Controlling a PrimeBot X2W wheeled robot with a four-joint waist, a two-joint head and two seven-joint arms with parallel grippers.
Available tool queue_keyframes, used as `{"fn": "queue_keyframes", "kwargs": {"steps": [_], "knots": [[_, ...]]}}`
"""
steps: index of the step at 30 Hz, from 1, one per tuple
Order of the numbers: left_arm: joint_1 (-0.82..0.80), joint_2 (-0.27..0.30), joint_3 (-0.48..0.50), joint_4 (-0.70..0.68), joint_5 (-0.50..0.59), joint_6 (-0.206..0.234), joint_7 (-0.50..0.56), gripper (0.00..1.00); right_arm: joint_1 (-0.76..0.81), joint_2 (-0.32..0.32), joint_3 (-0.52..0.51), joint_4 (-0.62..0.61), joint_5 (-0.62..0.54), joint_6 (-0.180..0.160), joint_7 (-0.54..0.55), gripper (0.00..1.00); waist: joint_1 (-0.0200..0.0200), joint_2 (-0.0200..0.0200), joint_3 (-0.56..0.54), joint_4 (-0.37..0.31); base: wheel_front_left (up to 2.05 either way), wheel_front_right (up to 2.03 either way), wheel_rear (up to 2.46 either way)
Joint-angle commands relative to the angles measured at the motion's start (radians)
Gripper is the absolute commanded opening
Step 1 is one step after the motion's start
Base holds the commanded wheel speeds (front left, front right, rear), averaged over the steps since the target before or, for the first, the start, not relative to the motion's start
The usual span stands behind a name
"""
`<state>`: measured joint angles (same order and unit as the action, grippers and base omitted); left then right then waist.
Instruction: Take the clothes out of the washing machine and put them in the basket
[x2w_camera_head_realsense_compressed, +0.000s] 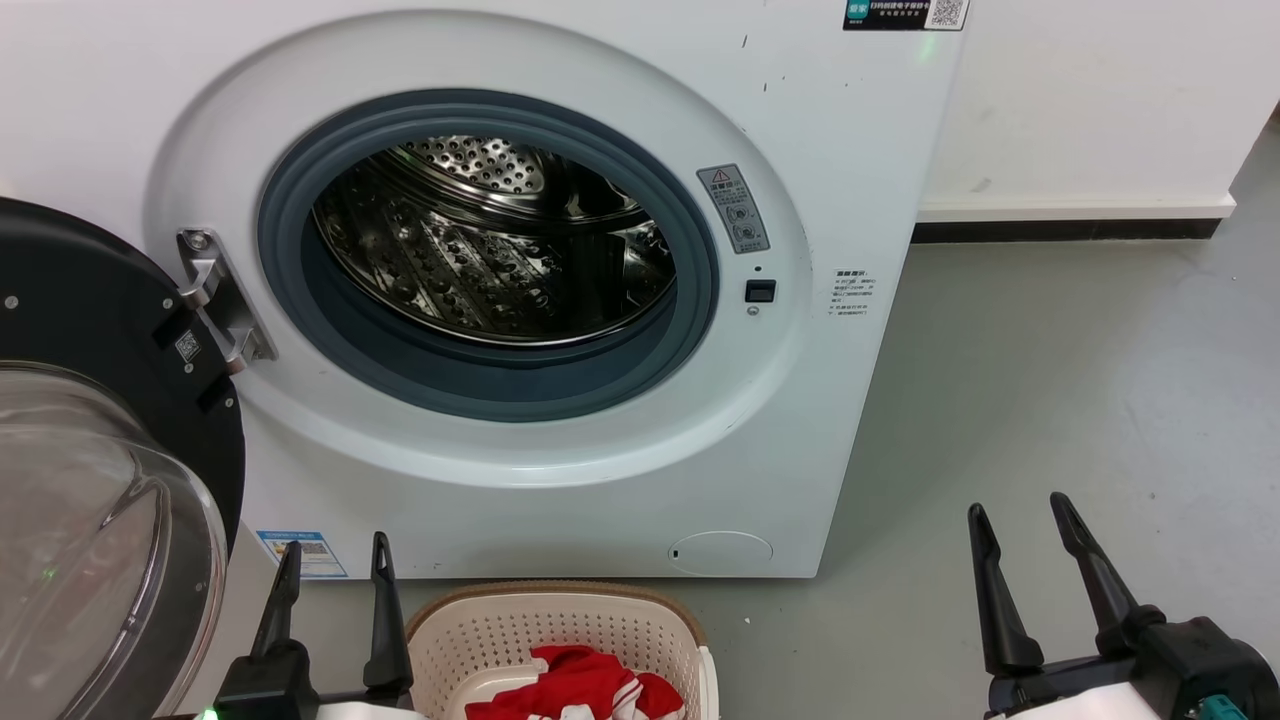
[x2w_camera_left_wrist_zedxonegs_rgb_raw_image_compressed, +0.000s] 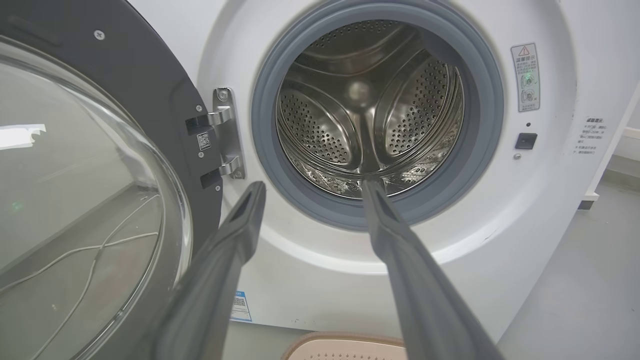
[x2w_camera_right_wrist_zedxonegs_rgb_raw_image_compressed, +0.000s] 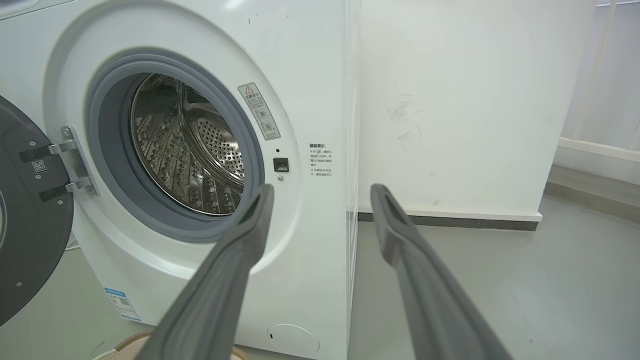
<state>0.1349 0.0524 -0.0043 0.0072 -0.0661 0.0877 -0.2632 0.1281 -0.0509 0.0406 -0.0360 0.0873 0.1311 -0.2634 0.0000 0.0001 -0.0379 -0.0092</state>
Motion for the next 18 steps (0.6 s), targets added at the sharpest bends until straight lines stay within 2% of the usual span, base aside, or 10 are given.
{"fn": "queue_keyframes", "kwargs": {"steps": [1,18], "knots": [[0.006,-0.002,0.001,-0.003,-0.002,-0.004,-0.002,1.00,0.008,0.002,0.000,0.000,0.005,-0.001,-0.002,1.00,0.0000,-0.0001,0.000,-0.001,0.00,0.00,0.00],[-0.001,-0.003,0.003,0.012,-0.008,-0.017,-0.002,1.00,0.004,0.002,0.004,-0.004,0.010,-0.001,-0.002,1.00,0.0000,-0.0001,0.003,-0.009,0.00,0.00,0.00]]}}
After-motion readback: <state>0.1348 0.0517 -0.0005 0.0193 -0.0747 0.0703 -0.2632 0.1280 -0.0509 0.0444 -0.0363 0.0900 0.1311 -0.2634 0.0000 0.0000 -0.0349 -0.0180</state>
